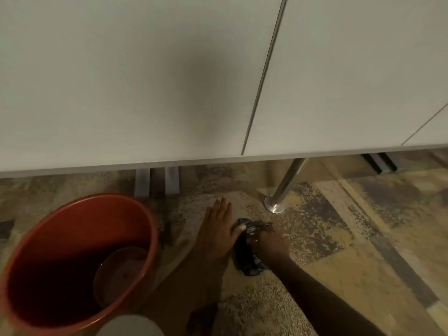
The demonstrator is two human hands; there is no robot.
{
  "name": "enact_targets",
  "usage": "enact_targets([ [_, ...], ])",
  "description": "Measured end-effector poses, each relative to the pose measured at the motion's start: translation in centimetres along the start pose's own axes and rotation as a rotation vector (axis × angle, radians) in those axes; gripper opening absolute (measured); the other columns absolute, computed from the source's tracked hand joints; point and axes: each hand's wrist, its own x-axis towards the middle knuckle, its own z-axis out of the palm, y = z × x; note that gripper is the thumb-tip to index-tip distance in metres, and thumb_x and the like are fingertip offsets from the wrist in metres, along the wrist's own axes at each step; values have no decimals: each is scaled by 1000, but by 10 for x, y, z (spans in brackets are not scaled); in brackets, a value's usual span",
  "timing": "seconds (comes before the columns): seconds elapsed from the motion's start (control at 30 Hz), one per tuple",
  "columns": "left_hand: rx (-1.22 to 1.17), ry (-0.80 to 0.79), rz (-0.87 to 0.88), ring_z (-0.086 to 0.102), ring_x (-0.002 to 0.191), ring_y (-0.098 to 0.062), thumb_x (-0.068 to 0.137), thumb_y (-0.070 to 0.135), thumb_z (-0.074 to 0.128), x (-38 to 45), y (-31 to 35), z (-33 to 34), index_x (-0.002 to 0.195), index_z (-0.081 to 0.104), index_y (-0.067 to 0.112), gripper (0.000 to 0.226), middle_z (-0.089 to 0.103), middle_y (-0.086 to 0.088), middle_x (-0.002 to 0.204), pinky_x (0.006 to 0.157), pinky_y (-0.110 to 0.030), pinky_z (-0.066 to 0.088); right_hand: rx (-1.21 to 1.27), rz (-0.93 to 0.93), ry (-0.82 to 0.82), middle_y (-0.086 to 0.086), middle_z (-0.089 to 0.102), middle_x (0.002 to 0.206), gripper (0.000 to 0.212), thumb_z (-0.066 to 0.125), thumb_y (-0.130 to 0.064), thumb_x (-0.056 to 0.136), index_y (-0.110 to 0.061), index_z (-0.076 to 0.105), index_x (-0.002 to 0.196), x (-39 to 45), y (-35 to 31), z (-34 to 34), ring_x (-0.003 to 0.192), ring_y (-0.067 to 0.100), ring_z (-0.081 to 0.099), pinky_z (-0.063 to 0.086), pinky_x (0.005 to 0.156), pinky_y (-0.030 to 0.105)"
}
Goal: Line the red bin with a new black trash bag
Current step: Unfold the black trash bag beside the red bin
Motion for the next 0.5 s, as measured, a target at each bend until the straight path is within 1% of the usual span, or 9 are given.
enact_targets([
  [0.03,-39,-64,-29,-7,158,-26,91,74,13,-4,-1,13,161,2,13,93,-8,-9,170,129,-47,1,-15,38,-62,1,64,128,40,53,-48,90,-24,64,120,-4,2,10,111,16,62,54,91,33],
  [0.07,-69,-104,-31,-6,159,-25,85,80,5,-10,-2,24,161,2,14,100,-7,-8,170,129,-47,1,-45,52,-92,1,63,129,43,55,-52,88,-25,64,120,-5,4,20,113,17,61,54,91,34],
  [0.13,-43,-124,10,-5,159,-23,74,86,-9,-20,-2,49,161,3,16,113,-4,-7,171,129,-46,1,-125,72,-133,4,58,137,53,58,-55,85,-23,60,127,-9,10,37,125,23,55,51,97,40],
  [0.2,-33,-121,46,-4,159,-21,71,87,-13,-26,-3,67,161,4,16,116,-2,-6,171,129,-45,-1,-156,93,-123,8,54,142,65,61,-56,84,-18,53,135,-8,13,47,131,27,50,48,102,43],
  [0.27,-38,-128,42,-4,159,-21,76,85,-9,-28,-6,74,161,5,16,111,0,-5,171,129,-44,-2,-178,109,-109,10,51,145,70,63,-53,83,-15,47,140,-5,14,51,133,29,48,47,104,44],
  [0.33,-43,-117,37,-3,159,-21,79,83,-4,-29,-9,80,161,6,16,106,1,-6,171,129,-45,-1,-200,118,-110,11,50,145,69,65,-51,82,-15,48,139,-3,15,56,132,29,48,47,103,44],
  [0.43,-58,-112,35,-2,159,-22,70,86,-14,-34,-9,78,161,6,16,117,1,-6,171,129,-45,-2,-231,94,-126,9,52,141,62,66,-49,82,-16,54,133,-4,17,65,129,28,49,47,101,42],
  [0.5,-63,-112,38,-2,159,-22,66,86,-18,-39,-9,75,161,7,15,121,1,-7,171,129,-44,-2,-241,74,-112,8,53,138,55,65,-44,84,-17,56,131,-7,19,69,127,27,50,49,98,40],
])
